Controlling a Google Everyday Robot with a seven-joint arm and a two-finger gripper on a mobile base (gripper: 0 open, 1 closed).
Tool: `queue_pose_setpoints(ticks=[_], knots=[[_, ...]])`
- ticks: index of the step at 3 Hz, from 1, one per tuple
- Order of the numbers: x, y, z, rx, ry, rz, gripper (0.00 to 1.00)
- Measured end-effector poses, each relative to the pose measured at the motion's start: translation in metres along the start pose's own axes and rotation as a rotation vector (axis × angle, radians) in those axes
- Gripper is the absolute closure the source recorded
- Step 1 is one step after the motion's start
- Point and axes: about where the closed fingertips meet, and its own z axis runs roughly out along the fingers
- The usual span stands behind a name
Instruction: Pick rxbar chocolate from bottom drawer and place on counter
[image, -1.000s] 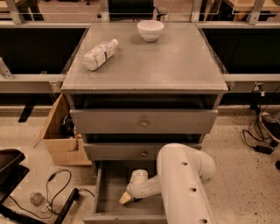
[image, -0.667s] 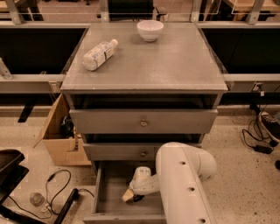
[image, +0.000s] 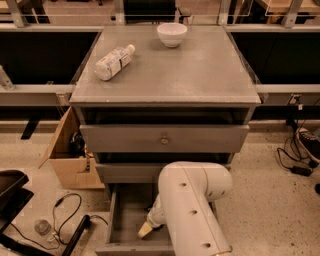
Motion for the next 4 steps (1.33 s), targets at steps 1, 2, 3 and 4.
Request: queue_pose_setpoints(ticks=[1,2,3,4], knots=[[0.009,0.022,0.009,-0.054,0.019,0.028,0.26],[0.007,0.022,0.003,-0.054,0.019,0.028,0.49],[0.005,0.022,-0.006,-0.054,0.019,0.028,0.72],[0.002,0.022,-0.016,-0.055,0.019,0.028,1.0]])
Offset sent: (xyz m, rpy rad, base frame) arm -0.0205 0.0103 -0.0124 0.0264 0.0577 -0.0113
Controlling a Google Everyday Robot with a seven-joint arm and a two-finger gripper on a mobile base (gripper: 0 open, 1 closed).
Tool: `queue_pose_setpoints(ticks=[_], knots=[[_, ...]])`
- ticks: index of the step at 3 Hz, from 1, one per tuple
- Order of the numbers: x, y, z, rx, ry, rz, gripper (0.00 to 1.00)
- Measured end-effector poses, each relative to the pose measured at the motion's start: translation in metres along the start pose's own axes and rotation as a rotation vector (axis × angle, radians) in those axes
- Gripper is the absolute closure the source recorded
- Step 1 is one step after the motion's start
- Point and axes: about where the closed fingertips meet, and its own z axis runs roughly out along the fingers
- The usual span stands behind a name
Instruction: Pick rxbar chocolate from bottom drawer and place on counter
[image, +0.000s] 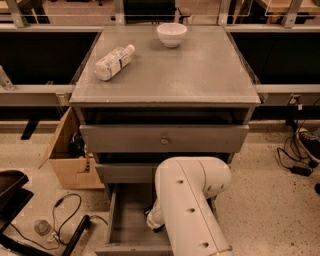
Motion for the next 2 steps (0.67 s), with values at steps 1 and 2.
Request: queue_pose_setpoints(ticks=[1,2], knots=[[0.0,0.0,-0.001,0.0,0.0,0.0,1.0],[0.001,0.0,-0.038,-0.025,-0.057,-0.023,1.0]])
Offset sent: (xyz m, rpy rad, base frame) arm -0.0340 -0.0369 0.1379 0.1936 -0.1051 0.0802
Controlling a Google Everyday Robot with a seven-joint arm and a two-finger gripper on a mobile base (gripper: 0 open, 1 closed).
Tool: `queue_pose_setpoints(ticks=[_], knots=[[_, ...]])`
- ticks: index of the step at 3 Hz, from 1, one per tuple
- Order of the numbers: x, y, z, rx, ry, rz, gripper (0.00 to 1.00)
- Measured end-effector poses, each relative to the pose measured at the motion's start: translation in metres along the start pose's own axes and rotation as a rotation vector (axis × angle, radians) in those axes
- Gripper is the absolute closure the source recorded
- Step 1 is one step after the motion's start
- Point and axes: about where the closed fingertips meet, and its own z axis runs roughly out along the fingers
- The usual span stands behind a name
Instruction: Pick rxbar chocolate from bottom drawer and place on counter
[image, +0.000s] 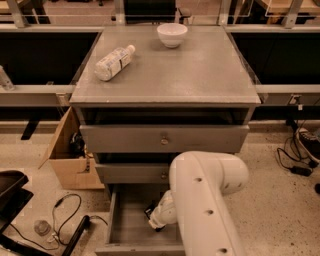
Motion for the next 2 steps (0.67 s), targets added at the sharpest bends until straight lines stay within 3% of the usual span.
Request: queue_pose_setpoints(ticks=[1,2], knots=[[0.019,0.009,-0.082,-0.06,-0.072,-0.108,1.0],[0.061,-0.004,-0.142,-0.077,-0.053,-0.182,1.0]])
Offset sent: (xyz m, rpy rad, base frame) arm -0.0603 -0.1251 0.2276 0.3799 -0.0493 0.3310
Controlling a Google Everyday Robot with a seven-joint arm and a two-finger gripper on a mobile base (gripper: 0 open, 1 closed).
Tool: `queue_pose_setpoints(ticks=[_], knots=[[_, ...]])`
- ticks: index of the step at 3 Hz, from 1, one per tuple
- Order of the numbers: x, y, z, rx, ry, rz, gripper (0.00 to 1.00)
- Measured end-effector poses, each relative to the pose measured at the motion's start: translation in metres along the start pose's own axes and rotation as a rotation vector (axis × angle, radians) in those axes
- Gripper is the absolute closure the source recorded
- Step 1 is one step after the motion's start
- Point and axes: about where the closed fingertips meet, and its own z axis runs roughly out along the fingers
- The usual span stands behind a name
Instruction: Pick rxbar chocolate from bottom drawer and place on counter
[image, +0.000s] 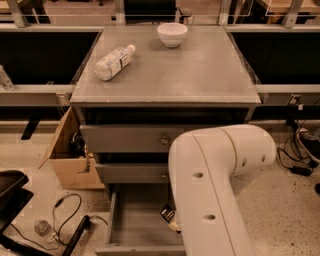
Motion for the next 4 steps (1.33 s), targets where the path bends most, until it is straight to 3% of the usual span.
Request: queue_pose_setpoints(ticks=[1,2,3,4], knots=[[0.024,-0.022,-0.078,0.0,-0.023,-0.033,1.0],[0.017,-0.046,-0.146,-0.006,-0.085,-0.077,1.0],[0.01,-0.03,-0.152,-0.067,-0.125,-0.097,1.0],[-0.003,-0.038,-0.168,-0.024,-0.108,-0.114,1.0]])
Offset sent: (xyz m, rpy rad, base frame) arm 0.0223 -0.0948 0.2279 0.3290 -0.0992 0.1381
